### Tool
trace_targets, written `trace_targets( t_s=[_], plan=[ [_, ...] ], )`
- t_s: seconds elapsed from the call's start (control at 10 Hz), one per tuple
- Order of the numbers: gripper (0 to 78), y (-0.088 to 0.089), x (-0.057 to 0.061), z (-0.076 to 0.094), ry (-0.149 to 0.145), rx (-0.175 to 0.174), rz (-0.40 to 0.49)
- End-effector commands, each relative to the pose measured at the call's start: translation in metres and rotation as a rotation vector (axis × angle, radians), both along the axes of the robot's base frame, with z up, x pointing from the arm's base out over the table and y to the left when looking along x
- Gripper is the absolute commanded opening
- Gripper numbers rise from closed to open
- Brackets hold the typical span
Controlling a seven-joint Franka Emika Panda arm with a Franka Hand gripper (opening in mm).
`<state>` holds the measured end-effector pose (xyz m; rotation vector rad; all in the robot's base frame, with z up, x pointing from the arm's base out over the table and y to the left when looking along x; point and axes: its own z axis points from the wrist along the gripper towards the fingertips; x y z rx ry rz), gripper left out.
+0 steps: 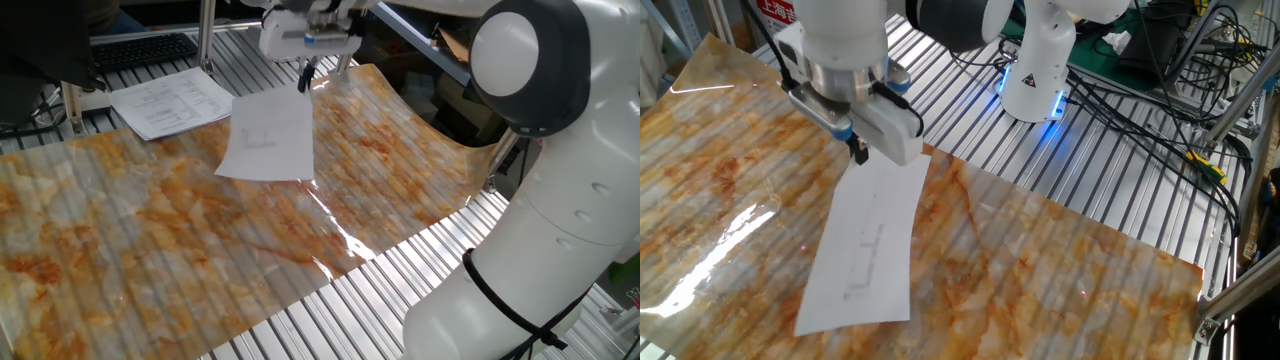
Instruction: Flip over and spread out the paper that is laid flat on the table
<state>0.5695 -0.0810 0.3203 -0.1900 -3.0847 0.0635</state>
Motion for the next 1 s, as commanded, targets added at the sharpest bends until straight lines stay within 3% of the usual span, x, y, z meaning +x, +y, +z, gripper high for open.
trace_targets(
  t_s=[0.1, 0.3, 1.0],
  plan=[
    [1.3, -0.003, 0.005, 0.020, -0.004, 0.001, -0.027],
    [1.3, -0.005, 0.008, 0.034, 0.001, -0.003, -0.030],
    [1.3, -0.014, 0.010, 0.058, -0.001, -0.007, -0.042]
  ],
)
